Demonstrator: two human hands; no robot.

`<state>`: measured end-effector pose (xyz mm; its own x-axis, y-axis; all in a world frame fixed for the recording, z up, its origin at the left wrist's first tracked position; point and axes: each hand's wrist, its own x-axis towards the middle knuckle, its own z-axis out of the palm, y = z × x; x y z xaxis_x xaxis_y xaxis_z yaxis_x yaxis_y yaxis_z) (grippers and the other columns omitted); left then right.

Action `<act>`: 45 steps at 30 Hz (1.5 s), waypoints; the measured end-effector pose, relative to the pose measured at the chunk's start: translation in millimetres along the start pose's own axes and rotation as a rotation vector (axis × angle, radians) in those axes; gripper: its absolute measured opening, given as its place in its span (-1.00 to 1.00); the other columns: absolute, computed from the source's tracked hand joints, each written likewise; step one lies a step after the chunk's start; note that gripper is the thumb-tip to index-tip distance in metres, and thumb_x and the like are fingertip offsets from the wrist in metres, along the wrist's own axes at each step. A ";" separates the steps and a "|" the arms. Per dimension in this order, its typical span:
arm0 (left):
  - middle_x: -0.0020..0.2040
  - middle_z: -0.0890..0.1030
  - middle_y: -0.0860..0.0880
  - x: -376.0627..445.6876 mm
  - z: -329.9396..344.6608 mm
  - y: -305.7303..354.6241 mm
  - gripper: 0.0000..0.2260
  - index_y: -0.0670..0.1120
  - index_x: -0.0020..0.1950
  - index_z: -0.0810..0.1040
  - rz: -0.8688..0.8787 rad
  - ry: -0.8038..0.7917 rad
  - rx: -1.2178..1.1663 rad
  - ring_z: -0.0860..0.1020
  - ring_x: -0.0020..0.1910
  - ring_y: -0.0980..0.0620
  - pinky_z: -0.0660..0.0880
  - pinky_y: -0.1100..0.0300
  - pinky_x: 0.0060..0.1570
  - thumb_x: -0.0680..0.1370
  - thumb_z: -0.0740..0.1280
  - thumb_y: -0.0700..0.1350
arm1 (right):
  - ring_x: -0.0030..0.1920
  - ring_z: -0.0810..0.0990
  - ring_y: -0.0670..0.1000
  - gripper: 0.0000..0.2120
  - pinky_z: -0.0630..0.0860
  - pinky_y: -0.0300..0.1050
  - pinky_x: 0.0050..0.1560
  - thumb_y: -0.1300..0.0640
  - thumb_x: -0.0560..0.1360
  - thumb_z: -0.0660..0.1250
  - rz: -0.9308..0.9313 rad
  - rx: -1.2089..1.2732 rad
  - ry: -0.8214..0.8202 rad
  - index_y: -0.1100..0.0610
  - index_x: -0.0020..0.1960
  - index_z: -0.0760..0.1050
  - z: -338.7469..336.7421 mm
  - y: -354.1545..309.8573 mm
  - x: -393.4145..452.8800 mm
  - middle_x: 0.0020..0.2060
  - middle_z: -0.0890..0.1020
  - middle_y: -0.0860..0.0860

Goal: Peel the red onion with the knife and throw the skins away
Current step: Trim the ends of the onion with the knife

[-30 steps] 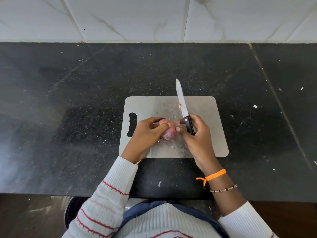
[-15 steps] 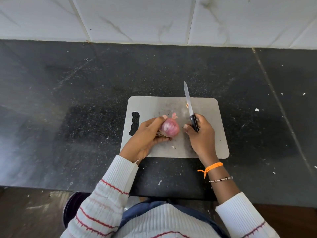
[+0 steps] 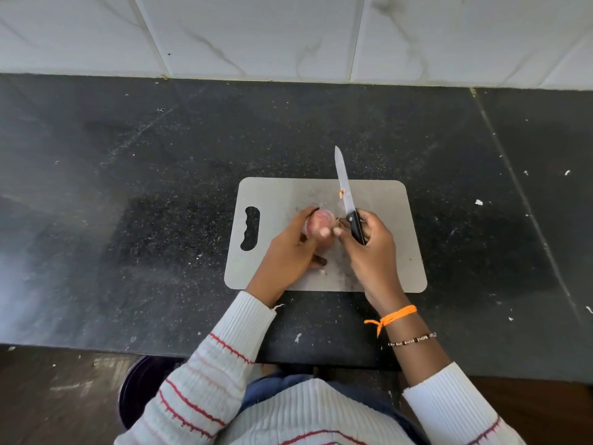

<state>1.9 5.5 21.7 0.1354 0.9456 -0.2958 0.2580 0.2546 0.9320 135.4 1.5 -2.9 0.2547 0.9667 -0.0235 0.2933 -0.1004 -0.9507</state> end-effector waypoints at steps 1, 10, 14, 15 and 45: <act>-0.14 0.55 -0.05 -0.2 0.1 -0.6 -0.62 0.06 0.38 0.32 0.007 -0.025 0.030 0.66 -0.29 -0.03 0.63 0.14 -0.17 0.57 0.25 -0.09 | 0.00 0.60 -0.08 -0.72 0.54 -0.03 0.10 0.21 0.43 0.41 0.009 0.007 0.001 0.13 0.14 0.51 -0.7 1.3 2.9 -0.04 0.65 0.00; 0.16 0.32 0.01 12.9 4.8 -13.3 -0.55 -0.04 0.40 0.34 0.182 0.134 0.356 0.41 0.00 0.15 0.24 0.53 -0.01 0.53 0.32 -0.15 | -0.22 0.53 -0.07 -0.86 0.48 -0.06 -0.17 0.15 0.55 0.23 -0.016 -0.098 -0.043 0.04 0.08 0.50 -8.7 -1.7 10.2 -0.10 0.63 -0.03; 0.23 0.42 -0.01 16.0 6.5 -14.4 -0.58 -0.06 0.37 0.39 0.274 0.147 0.370 0.39 0.12 0.15 0.20 0.67 0.01 0.52 0.31 -0.22 | -0.06 0.60 0.09 -0.74 0.53 -0.03 0.04 0.20 0.58 0.17 -0.118 -0.270 -0.049 0.14 0.24 0.47 -26.7 -8.3 -16.9 0.04 0.61 0.02; 0.23 0.44 -0.01 16.7 7.6 -14.3 -0.58 -0.04 0.36 0.40 0.281 0.152 0.374 0.40 0.12 0.15 0.21 0.66 0.01 0.51 0.33 -0.21 | 0.04 0.59 0.06 -0.69 0.49 -0.11 0.13 0.23 0.57 0.19 -0.132 -0.292 -0.063 0.14 0.31 0.44 -31.1 -11.6 -25.7 0.11 0.59 0.00; 0.18 0.56 -0.06 21.2 18.5 -8.6 -0.56 -0.13 0.35 0.43 0.320 0.172 0.388 0.51 0.07 0.08 0.44 0.33 0.12 0.48 0.36 -0.25 | -0.12 0.51 -0.03 -0.50 0.54 -0.07 -0.09 0.26 0.58 0.13 -0.150 -0.537 -0.251 0.06 0.49 0.13 -39.4 -28.4 -70.5 -0.10 0.43 -0.03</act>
<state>20.2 19.6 3.5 0.1150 0.9916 0.0595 0.5691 -0.1149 0.8142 145.4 -73.1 37.8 -0.0311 0.9989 -0.0355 0.7495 -0.0002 -0.6620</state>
